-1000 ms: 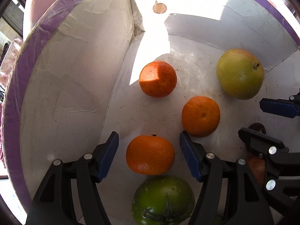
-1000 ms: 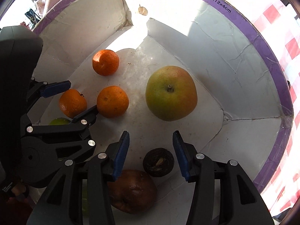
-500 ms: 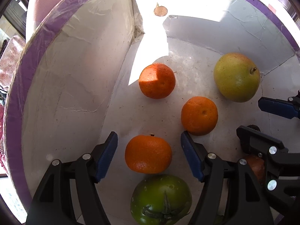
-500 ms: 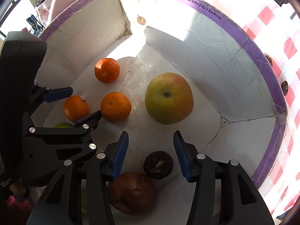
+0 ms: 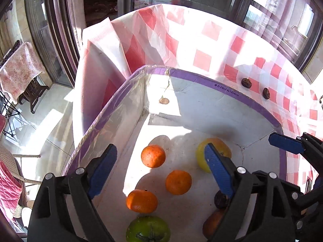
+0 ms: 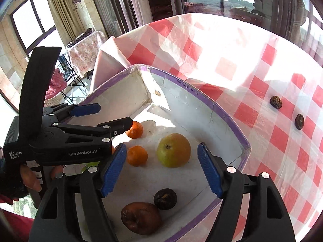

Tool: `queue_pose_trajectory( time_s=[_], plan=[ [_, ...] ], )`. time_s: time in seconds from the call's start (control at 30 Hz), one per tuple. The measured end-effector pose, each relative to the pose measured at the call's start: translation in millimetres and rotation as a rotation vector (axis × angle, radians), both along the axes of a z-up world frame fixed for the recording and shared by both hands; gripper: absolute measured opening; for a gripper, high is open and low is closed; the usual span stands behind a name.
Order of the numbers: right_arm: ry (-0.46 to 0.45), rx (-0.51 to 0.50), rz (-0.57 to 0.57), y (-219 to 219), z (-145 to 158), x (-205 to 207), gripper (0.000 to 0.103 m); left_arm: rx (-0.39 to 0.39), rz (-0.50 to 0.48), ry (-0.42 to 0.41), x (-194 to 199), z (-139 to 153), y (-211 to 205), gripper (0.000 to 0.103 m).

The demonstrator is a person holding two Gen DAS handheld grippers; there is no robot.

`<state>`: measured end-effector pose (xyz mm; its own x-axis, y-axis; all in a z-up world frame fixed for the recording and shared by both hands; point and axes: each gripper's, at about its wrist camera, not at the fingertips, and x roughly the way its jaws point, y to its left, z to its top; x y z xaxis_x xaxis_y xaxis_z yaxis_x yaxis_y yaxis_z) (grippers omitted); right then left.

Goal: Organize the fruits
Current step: 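Grasp another dark date with the right gripper while the left grasps the last date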

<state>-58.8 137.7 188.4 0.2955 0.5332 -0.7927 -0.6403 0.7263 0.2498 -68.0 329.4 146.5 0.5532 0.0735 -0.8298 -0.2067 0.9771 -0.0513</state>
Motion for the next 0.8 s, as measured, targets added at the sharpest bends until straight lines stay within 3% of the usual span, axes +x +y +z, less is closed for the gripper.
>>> queue_pose_trajectory(
  time_s=[0.1,0.2,0.27,0.4,0.5,0.63,0.8],
  plan=[
    [-0.039,0.106,-0.07,-26.6,14.6,17.9,0.078,-0.007,0.037,-0.116,18.5,32.5,-21.7,0.101],
    [-0.036,0.22,-0.189,-65.3,16.1,40.2,0.079,-0.038,0.062,-0.17,44.8,53.8,-45.0,0.101],
    [-0.025,0.239,-0.288,-87.6,12.5,64.7,0.08,-0.059,0.06,-0.191,65.7,61.6,-64.0,0.101],
    [0.011,0.118,-0.474,-138.8,-24.9,103.4,0.08,-0.079,0.013,-0.165,107.6,58.2,-109.2,0.101],
    [0.067,0.041,-0.566,-173.6,-62.8,133.8,0.08,-0.055,-0.017,-0.091,137.7,44.1,-142.4,0.101],
    [0.071,-0.075,-0.595,-198.8,-108.9,166.7,0.077,-0.08,-0.013,0.001,167.8,22.1,-174.6,0.101],
    [0.026,-0.129,-0.556,-203.7,-138.0,202.0,0.074,-0.084,0.03,0.095,190.5,-7.3,-197.0,0.101]
  ],
)
